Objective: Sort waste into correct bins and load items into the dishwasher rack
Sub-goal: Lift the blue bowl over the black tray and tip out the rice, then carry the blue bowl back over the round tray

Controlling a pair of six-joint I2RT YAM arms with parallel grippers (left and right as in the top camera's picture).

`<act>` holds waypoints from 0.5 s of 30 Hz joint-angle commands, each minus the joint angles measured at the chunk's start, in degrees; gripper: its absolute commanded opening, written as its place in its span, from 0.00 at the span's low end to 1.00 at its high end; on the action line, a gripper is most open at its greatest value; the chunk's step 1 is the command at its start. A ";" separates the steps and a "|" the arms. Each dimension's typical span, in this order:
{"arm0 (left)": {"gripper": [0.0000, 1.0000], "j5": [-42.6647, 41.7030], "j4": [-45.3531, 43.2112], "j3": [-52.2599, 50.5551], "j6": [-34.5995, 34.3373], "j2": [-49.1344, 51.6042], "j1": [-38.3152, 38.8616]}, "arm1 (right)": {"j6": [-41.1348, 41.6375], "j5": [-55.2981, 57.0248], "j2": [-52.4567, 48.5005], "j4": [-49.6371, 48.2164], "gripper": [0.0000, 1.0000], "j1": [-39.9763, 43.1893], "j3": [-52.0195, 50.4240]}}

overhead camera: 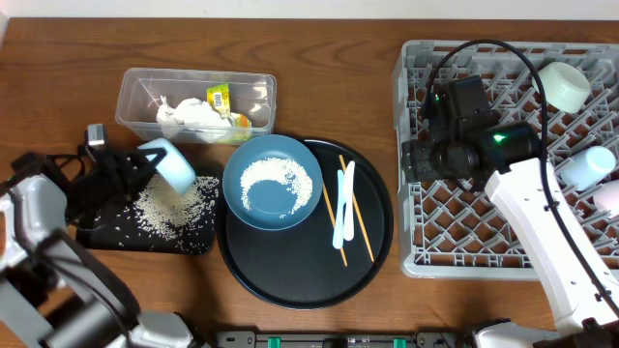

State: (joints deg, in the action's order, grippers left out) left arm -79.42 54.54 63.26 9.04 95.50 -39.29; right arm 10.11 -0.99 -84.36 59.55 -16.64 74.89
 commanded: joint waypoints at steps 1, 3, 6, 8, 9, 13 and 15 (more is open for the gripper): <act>0.06 8.13 -0.31 2.05 -1.44 -7.10 1.90 | 0.79 0.83 0.35 0.04 0.76 -0.42 0.09; 0.06 13.68 -2.38 2.21 -5.01 -10.93 4.66 | 0.79 1.11 0.35 0.04 0.77 -0.42 0.09; 0.06 21.99 -3.65 2.21 -7.76 -15.67 10.43 | 0.81 1.20 0.35 0.04 0.77 -0.42 0.09; 0.06 26.23 -3.65 2.21 -8.85 -17.88 15.26 | 0.81 1.20 0.35 0.07 0.77 -0.42 0.09; 0.06 27.80 -3.65 2.21 -9.40 -18.56 17.73 | 0.81 1.20 0.35 0.07 0.77 -0.42 0.09; 0.06 32.46 -3.37 2.19 -10.51 -19.43 28.79 | 0.81 1.20 0.35 0.07 0.77 -0.42 0.09; 0.06 34.36 -3.19 2.16 -10.93 -19.32 34.82 | 0.81 1.22 0.35 0.07 0.77 -0.42 0.09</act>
State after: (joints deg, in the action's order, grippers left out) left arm -51.11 51.05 64.12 -0.19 76.38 -9.93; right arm 10.11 -0.36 -84.36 59.53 -16.64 74.89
